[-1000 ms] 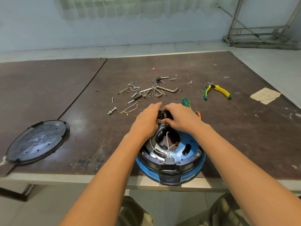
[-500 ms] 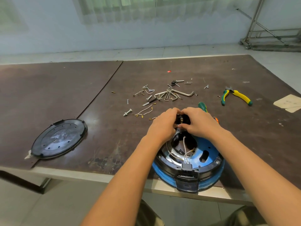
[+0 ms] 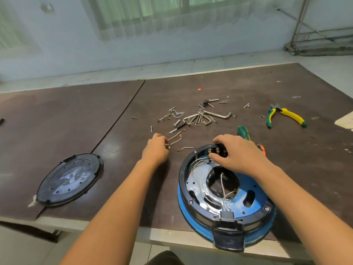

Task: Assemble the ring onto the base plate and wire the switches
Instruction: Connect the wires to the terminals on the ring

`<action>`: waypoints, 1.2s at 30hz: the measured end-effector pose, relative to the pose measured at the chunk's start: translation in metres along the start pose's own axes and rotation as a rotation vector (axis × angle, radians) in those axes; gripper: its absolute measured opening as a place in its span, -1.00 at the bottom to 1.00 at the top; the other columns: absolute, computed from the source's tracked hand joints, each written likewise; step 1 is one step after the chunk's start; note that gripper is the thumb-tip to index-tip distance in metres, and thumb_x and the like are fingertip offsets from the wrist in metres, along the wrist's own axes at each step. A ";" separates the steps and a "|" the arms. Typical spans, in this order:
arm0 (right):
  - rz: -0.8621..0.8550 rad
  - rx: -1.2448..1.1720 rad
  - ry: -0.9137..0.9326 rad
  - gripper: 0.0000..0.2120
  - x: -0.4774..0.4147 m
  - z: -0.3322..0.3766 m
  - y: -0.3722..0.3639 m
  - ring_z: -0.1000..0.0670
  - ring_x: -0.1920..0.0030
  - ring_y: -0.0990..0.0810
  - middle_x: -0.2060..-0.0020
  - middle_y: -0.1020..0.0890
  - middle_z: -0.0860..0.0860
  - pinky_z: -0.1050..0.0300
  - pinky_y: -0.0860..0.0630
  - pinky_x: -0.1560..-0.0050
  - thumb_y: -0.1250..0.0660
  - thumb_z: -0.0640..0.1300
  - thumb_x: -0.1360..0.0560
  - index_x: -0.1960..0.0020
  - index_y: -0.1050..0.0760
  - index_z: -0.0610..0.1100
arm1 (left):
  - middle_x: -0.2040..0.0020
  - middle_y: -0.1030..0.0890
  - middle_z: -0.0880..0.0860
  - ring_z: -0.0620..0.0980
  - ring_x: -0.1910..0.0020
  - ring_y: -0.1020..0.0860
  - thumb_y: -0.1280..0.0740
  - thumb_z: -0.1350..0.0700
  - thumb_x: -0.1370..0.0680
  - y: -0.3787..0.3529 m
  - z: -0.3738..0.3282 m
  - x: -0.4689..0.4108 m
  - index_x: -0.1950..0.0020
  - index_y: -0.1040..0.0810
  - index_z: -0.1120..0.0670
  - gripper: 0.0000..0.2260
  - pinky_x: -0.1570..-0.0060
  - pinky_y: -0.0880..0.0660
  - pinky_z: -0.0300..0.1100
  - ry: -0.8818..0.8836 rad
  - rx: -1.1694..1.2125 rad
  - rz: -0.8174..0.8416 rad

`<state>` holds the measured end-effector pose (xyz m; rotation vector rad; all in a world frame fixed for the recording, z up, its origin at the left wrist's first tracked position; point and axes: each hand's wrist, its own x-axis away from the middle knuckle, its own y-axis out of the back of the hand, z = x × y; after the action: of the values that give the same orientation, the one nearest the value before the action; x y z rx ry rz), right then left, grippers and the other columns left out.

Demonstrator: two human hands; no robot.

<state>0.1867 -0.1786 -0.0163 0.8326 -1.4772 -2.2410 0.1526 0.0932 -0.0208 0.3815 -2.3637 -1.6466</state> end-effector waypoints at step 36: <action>0.052 -0.006 0.005 -0.58 0.002 0.007 0.008 0.04 -0.11 -0.57 -0.15 -0.59 0.10 0.13 -0.37 0.07 -0.28 0.22 -0.54 -0.31 -0.44 0.06 | -0.02 -0.59 0.01 0.03 0.02 -0.57 -0.40 0.03 -0.54 0.007 0.013 0.040 0.03 -0.59 -0.01 -0.94 0.01 -0.50 -0.10 -0.092 0.082 -0.095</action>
<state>0.1808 -0.1779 -0.0075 0.7883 -1.4727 -2.2027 0.1105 0.0933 -0.0167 0.4495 -2.5231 -1.6448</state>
